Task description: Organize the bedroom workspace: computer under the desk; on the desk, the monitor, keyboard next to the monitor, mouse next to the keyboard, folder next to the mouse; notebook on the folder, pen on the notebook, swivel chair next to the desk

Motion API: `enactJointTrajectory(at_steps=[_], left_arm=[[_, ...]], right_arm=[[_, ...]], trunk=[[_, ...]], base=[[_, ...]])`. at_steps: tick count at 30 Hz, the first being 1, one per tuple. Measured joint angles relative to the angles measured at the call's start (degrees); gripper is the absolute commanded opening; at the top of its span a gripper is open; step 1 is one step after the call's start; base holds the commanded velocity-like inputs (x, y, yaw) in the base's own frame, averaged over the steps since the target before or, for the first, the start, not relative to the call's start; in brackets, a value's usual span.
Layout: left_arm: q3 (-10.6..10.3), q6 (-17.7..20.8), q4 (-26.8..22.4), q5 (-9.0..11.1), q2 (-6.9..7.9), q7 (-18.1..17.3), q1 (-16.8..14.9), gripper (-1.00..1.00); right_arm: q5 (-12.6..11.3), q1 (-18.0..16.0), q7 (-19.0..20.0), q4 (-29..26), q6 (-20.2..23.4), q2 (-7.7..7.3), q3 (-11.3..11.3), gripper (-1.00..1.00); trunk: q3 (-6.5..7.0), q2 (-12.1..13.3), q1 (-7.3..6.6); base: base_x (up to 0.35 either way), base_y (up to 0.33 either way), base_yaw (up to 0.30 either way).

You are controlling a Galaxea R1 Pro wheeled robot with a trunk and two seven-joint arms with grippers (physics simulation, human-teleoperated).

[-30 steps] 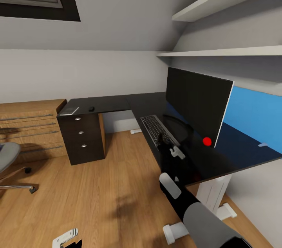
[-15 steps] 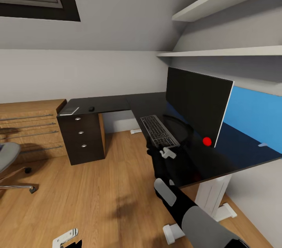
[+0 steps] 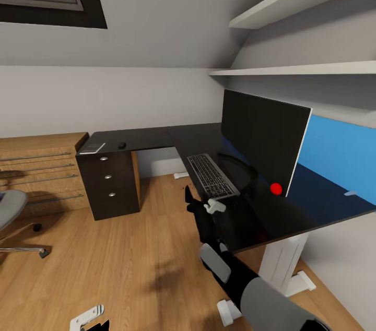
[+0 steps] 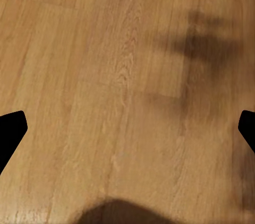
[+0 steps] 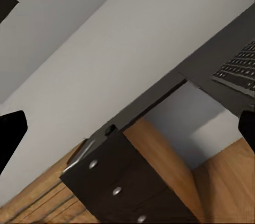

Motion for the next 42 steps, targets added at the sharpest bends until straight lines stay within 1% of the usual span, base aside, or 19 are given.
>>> enactJointTrajectory(at_steps=[2,3,4,7,10,13,16,21,27,32,36,39,41,42], left_arm=[[0.0,0.0,0.01,0.01,0.0,0.0,0.0,1.0],[0.0,0.0,0.01,0.02,0.0,0.0,0.0,1.0],[0.0,0.0,0.01,0.0,0.0,-0.03,0.0,1.0],[0.01,0.01,-0.02,0.01,0.0,-0.06,0.01,1.0],[0.02,0.03,-0.05,0.0,0.0,-0.16,0.01,1.0],[0.0,0.03,-0.03,0.01,0.0,-0.2,0.01,1.0],[-0.05,0.02,-0.01,-0.01,0.0,-0.24,0.01,1.0],[-0.15,0.0,0.0,-0.03,0.0,-0.26,0.0,1.0],[-0.17,0.0,0.01,-0.03,0.0,-0.19,0.0,1.0],[-0.21,0.0,0.01,-0.02,0.0,-0.11,0.0,1.0],[-0.24,0.0,0.01,-0.04,0.0,-0.1,0.0,1.0],[-0.24,0.0,0.01,-0.02,0.0,-0.09,0.0,1.0],[-0.25,0.0,0.01,-0.04,0.0,-0.06,0.0,1.0],[-0.26,0.0,0.01,-0.04,0.0,-0.06,0.0,1.0]], right_arm=[[0.03,0.01,-0.43,0.03,0.01,0.0,4.49,1.0],[0.01,0.01,-0.73,0.02,0.03,0.0,5.45,1.0],[-0.01,0.01,-1.57,0.02,0.06,0.0,6.88,1.0],[-0.05,0.01,-4.05,0.03,0.14,0.0,8.65,1.0],[-0.02,0.02,-5.2,0.54,0.77,-0.01,9.09,1.0],[0.0,0.02,-5.52,1.33,1.18,-0.01,9.08,1.0],[-0.08,0.02,-5.75,3.75,1.29,-0.01,9.08,1.0],[0.01,0.01,-5.82,4.89,1.01,0.0,9.25,1.0],[0.03,0.01,-5.83,5.21,0.89,0.0,9.39,1.0],[-0.05,0.01,-5.84,5.36,-0.45,0.0,9.45,1.0],[-0.08,0.01,-6.16,5.41,-0.45,0.0,9.59,1.0],[-0.05,0.01,-7.78,5.42,0.88,0.0,9.63,1.0],[0.02,-0.01,-9.64,5.35,3.7,0.0,9.55,1.0],[0.08,-0.04,-10.89,5.22,6.59,0.0,9.47,1.0]], trunk=[[0.0,0.0,0.0],[0.0,0.0,0.0],[0.0,0.0,0.0],[0.0,0.0,0.0],[0.0,0.0,0.0],[0.0,0.0,0.0],[0.0,0.0,0.0],[0.0,0.0,0.0],[0.0,0.0,0.0],[0.0,0.0,0.0],[0.0,0.0,0.0],[0.0,0.0,0.0],[0.0,0.0,0.0],[0.0,0.0,0.0]], base=[[0.0,0.0,0.0],[0.0,0.0,0.0],[0.0,0.008,0.0],[0.0,0.131,0.0],[0.0,0.253,0.0],[0.0,0.275,0.0],[0.0,0.166,0.0],[0.0,0.043,0.0],[0.0,0.008,0.0],[0.0,0.001,0.0],[0.0,0.0,0.0],[0.0,0.0,0.0],[0.0,0.0,0.0],[0.0,0.0,0.0]])
